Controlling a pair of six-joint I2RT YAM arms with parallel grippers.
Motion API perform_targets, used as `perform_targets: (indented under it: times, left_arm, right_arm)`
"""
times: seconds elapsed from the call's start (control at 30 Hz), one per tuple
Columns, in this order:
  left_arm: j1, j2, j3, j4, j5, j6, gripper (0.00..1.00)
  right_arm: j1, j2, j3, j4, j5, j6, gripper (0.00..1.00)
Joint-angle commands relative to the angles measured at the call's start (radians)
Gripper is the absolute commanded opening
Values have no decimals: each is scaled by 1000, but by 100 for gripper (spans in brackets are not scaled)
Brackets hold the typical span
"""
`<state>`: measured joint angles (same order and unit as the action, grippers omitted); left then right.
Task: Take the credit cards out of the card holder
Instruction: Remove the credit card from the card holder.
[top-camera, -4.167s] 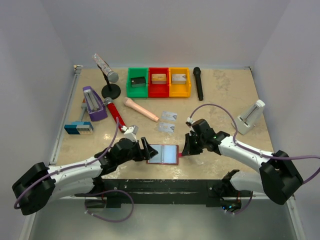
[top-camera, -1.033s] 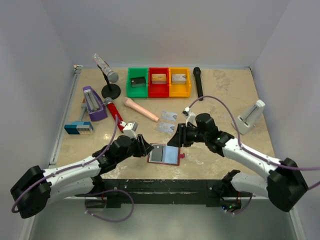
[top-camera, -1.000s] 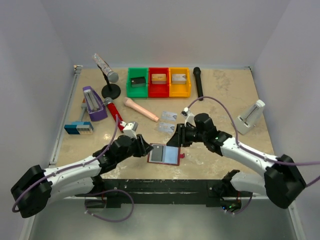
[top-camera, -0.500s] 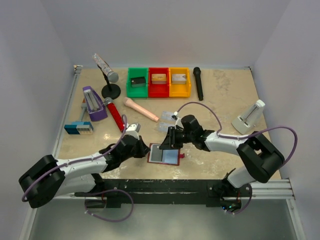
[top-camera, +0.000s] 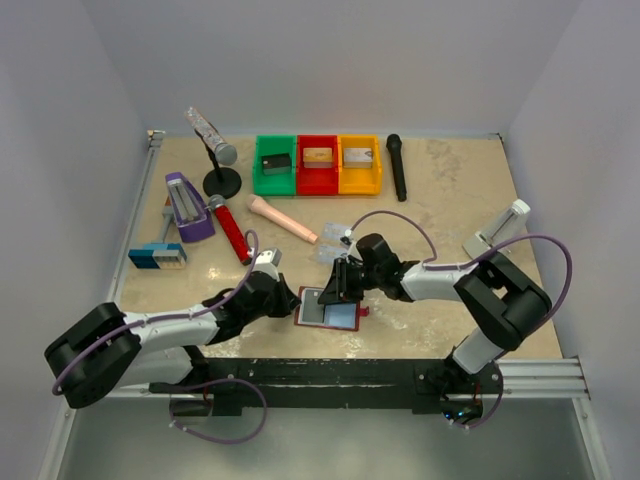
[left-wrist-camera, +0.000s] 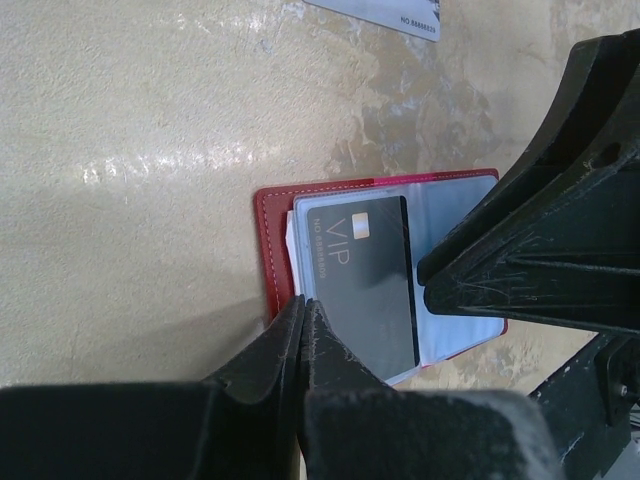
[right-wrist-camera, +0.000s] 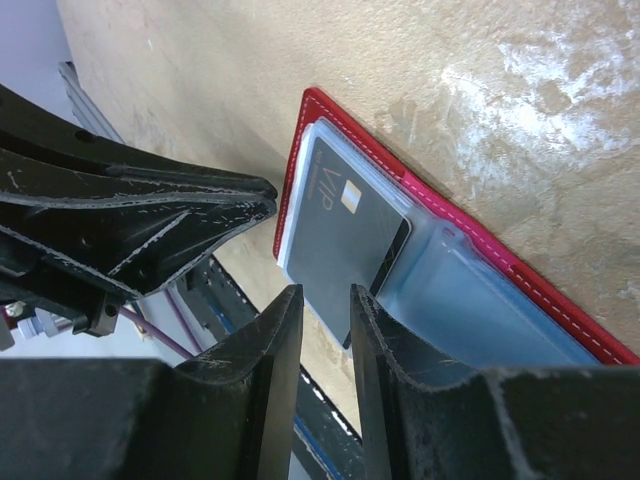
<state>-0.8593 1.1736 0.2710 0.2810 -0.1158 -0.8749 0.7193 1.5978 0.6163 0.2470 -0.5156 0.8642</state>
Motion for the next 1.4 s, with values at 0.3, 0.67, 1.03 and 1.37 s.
perform_targets:
  times: [0.3, 0.67, 1.03, 1.37]
  left_arm:
    - [3, 20, -44, 69, -10, -39, 0]
    - [3, 20, -47, 75, -1, -44, 0]
    - [3, 8, -56, 73, -2, -47, 0]
    - [3, -127, -50, 18, -38, -35, 0]
  right_arm:
    - [3, 22, 8, 1, 29, -25, 31]
    - [5, 19, 2, -3, 34, -28, 34]
    - [5, 16, -9, -18, 42, -37, 37]
    - [3, 34, -3, 23, 9, -19, 38]
